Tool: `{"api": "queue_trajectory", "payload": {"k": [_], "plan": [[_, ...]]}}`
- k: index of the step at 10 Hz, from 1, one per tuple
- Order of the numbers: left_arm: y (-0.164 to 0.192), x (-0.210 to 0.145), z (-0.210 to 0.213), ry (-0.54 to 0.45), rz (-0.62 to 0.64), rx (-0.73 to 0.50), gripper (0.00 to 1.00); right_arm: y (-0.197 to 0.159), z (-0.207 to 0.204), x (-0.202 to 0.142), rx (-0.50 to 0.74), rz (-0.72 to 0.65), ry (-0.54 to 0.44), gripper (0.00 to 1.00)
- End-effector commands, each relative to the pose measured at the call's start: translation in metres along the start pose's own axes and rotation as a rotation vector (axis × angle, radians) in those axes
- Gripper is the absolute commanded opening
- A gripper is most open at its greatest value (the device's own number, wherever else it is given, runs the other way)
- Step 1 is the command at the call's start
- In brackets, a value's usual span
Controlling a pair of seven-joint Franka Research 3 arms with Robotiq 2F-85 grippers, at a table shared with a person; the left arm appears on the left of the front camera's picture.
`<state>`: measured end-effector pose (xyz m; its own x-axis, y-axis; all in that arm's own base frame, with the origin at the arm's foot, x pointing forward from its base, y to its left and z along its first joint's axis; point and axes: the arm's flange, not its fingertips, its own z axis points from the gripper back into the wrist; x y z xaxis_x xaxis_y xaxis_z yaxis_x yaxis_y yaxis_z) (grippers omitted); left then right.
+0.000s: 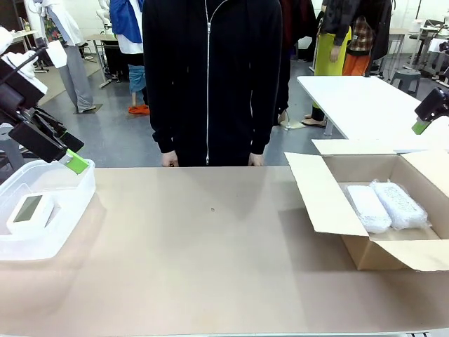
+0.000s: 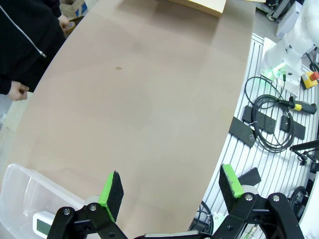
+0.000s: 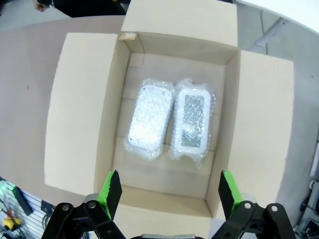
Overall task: Separate and place wrapped and unwrapped clocks.
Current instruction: If the picked Digital clock is wrapped, place it in the Package Box ; if not, place it in the Organizing box.
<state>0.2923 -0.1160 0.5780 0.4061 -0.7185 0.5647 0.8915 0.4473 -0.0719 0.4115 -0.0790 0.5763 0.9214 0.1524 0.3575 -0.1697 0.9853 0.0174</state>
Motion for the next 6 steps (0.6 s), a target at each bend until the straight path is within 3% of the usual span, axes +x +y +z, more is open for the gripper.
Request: {"api": "queue_trajectory", "payload": {"k": [1, 6], "plan": [[-0.0005, 0.0012, -0.0004, 0.007, 0.006, 0.012, 1.00, -0.0022, -0.0010, -0.0010, -0.003, 0.001, 0.006, 1.00], [-0.0005, 0.0012, -0.0004, 0.007, 0.006, 0.012, 1.00, -0.0022, -0.0010, -0.0010, -0.003, 0.001, 0.006, 1.00]]}}
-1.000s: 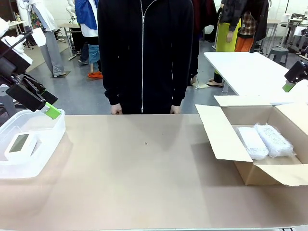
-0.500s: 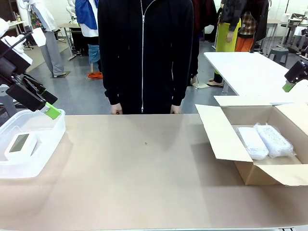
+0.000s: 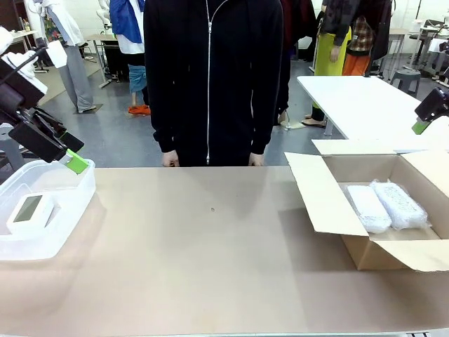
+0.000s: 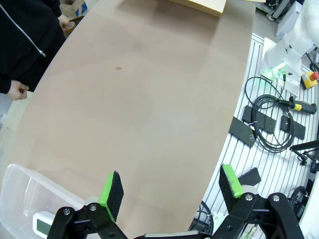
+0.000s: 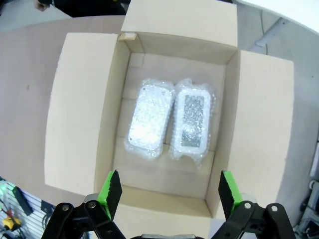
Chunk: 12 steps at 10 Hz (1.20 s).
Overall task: Separate and place wrapped and unwrapped clocks.
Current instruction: If the picked Digital clock is wrapped, place it in the Package Box ; if not, place it in the Organizing box.
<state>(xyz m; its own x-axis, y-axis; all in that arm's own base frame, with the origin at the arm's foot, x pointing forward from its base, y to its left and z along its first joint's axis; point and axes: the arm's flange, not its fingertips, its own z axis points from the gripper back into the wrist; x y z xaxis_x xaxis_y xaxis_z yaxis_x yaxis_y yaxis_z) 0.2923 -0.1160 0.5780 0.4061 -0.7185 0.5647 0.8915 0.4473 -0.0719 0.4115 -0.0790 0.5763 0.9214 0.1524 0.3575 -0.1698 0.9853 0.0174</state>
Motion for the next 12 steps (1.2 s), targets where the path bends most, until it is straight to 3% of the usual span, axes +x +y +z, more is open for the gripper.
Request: {"api": "queue_trajectory", "payload": {"k": [1, 3, 7, 9, 12], "plan": [[-0.001, 0.001, 0.000, 0.007, 0.006, 0.012, 1.00, -0.002, -0.001, -0.001, -0.003, 0.001, 0.006, 1.00], [-0.001, 0.001, 0.000, 0.007, 0.006, 0.012, 1.00, 0.000, 0.000, 0.000, 0.000, 0.000, 0.000, 1.00], [-0.001, 0.001, 0.000, 0.007, 0.006, 0.012, 1.00, 0.096, -0.005, 0.020, 0.102, 0.478, -0.215, 1.00], [-0.001, 0.001, 0.000, 0.007, 0.006, 0.012, 1.00, 0.139, -0.006, 0.026, 0.254, 0.627, -0.280, 1.00], [-0.001, 0.001, 0.000, 0.007, 0.006, 0.012, 1.00, 0.170, -0.006, 0.010, 0.497, 0.760, -0.293, 1.00]]}}
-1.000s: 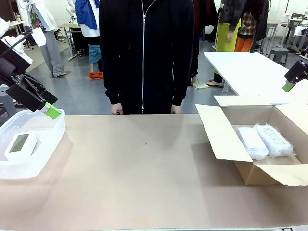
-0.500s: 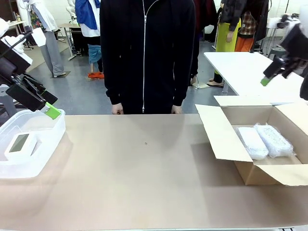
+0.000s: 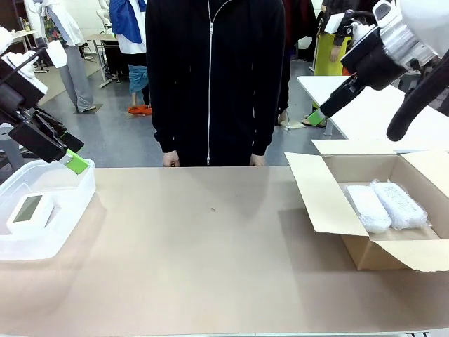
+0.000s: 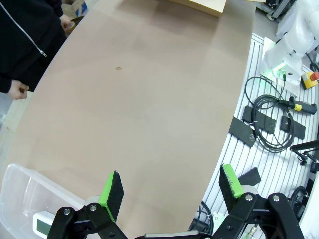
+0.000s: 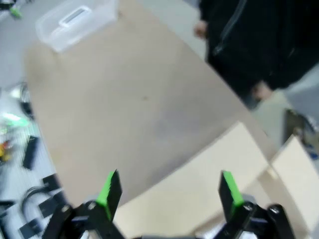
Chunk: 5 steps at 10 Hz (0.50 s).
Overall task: Separate and place wrapped and unwrapped clocks.
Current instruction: If the picked Digital clock is wrapped, place it in the Package Box ; if not, place it in the Organizing box.
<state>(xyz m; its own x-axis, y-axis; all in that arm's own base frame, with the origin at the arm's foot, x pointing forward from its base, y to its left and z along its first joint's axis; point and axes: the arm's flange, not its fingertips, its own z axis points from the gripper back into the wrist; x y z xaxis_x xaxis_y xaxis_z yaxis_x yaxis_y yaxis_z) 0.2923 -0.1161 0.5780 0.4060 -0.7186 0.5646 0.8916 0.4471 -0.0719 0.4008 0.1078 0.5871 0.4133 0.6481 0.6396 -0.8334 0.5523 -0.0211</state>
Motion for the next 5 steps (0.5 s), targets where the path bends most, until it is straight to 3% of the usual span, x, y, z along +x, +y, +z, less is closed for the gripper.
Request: {"api": "queue_trajectory", "payload": {"k": [1, 5], "plan": [[0.000, 0.001, 0.000, 0.007, 0.006, 0.012, 1.00, 0.007, 0.003, -0.025, 0.144, 0.045, -0.016, 1.00], [0.000, 0.001, 0.000, 0.007, 0.006, 0.012, 1.00, 0.053, -0.019, -0.039, 0.185, 0.149, 0.007, 1.00]]}}
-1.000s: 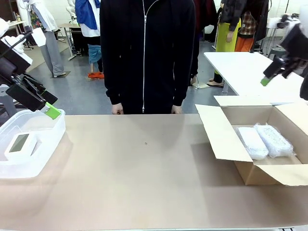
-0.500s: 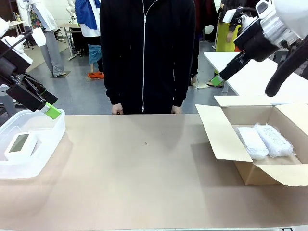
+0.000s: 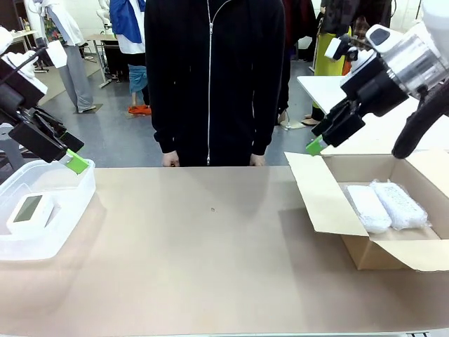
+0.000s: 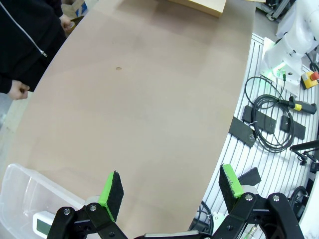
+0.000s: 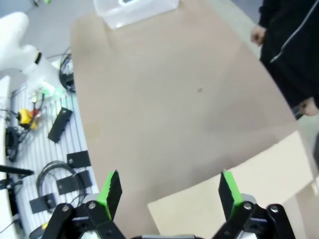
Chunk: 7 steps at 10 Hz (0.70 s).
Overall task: Separate and place wrapped and unwrapped clocks.
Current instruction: If the picked Digital clock is wrapped, place it in the Package Box ; if not, place it in the Organizing box.
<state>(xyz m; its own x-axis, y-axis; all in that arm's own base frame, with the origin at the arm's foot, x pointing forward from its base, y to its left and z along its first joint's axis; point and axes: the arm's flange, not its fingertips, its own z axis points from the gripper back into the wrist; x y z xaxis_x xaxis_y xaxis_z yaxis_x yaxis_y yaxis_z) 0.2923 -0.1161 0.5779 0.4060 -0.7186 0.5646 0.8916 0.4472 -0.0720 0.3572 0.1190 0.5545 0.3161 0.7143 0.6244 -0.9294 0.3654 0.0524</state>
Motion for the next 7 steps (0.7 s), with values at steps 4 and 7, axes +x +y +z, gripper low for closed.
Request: {"api": "queue_trajectory", "payload": {"k": [4, 7], "plan": [[-0.0005, 0.0012, -0.0003, 0.007, 0.006, 0.012, 1.00, 0.0214, -0.0090, -0.0079, -0.032, 0.058, -0.022, 1.00], [-0.0005, 0.0012, -0.0003, 0.007, 0.006, 0.012, 1.00, 0.0221, -0.0050, -0.0002, -0.026, 0.044, 0.010, 1.00]]}}
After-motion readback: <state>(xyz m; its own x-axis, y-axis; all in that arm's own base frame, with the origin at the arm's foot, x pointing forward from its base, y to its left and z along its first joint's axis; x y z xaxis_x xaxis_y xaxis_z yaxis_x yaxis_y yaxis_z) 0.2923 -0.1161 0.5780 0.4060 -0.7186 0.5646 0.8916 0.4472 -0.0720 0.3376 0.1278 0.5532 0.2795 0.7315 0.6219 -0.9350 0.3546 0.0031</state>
